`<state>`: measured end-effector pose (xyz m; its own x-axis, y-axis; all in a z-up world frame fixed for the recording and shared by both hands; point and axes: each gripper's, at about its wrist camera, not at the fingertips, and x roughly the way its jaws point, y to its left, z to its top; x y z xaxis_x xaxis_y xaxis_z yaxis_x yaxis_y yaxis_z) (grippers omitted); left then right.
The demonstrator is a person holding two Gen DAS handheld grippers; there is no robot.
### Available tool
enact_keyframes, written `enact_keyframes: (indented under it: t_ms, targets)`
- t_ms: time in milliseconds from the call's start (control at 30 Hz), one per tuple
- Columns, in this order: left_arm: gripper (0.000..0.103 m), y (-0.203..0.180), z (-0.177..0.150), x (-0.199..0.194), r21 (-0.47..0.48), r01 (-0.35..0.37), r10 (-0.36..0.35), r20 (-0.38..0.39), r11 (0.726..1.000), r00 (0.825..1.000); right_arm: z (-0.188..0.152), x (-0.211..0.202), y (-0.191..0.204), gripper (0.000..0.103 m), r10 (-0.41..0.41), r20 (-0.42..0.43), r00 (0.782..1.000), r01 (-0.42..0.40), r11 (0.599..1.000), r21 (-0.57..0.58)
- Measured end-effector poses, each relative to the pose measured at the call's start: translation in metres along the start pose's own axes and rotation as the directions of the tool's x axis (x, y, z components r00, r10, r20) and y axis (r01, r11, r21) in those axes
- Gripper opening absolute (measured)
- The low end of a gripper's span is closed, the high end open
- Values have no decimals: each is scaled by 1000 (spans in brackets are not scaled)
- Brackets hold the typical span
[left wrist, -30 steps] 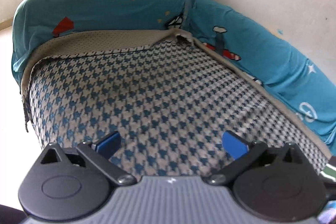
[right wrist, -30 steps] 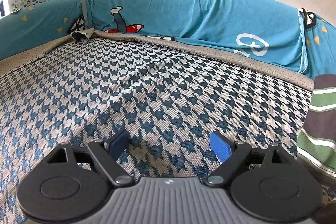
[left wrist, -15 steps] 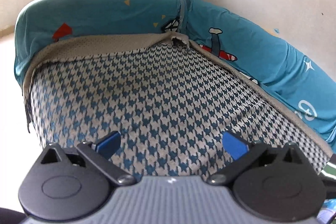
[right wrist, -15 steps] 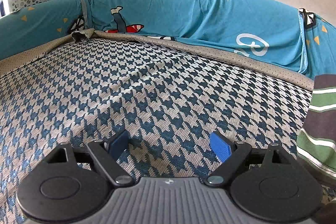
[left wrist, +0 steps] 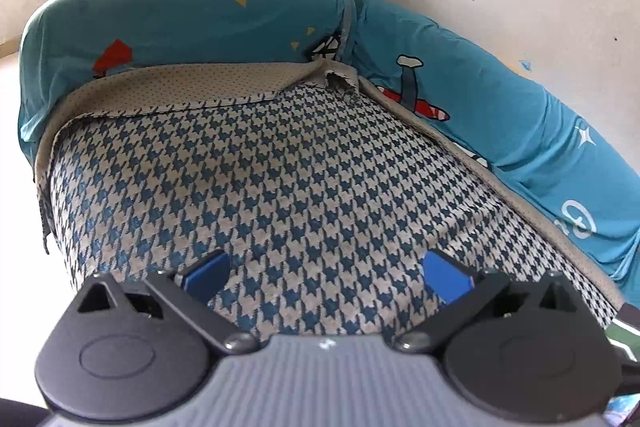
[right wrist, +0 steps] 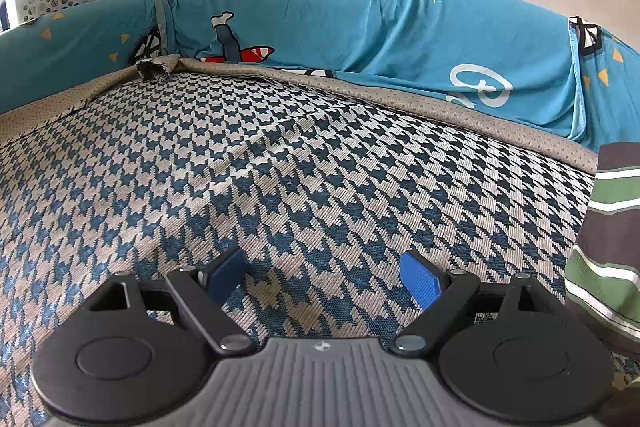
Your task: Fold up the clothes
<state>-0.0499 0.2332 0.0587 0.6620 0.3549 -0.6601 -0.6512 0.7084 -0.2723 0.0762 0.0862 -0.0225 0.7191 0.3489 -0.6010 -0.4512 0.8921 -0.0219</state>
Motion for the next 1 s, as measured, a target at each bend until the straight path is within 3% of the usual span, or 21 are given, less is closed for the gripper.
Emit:
enact_keyframes:
  t_ms: [300,467,600,833,1000]
  targets:
    - [103,1,8,-3,-40,33,-33,-6,999,999,-2,-29,-7,82,-19,-95,995,21,1000,16]
    - [103,-7,4,-4,-28,62,-62,-19,998,998,-12,-61,-22,80,8,-131,991,-10,1000,-15]
    - [103,-24,-6,-1,16,91,-90,-56,996,994,-16,-84,-43,80,-52,-137,989,47,998,-40]
    - [103,-60,-22,-1,82,149,-139,-111,985,984,-14,-121,-79,80,-119,-71,990,112,989,-94]
    - [103,-108,-8,-12,178,214,-208,-47,961,977,-17,-127,-101,80,-160,-15,987,157,979,-128]
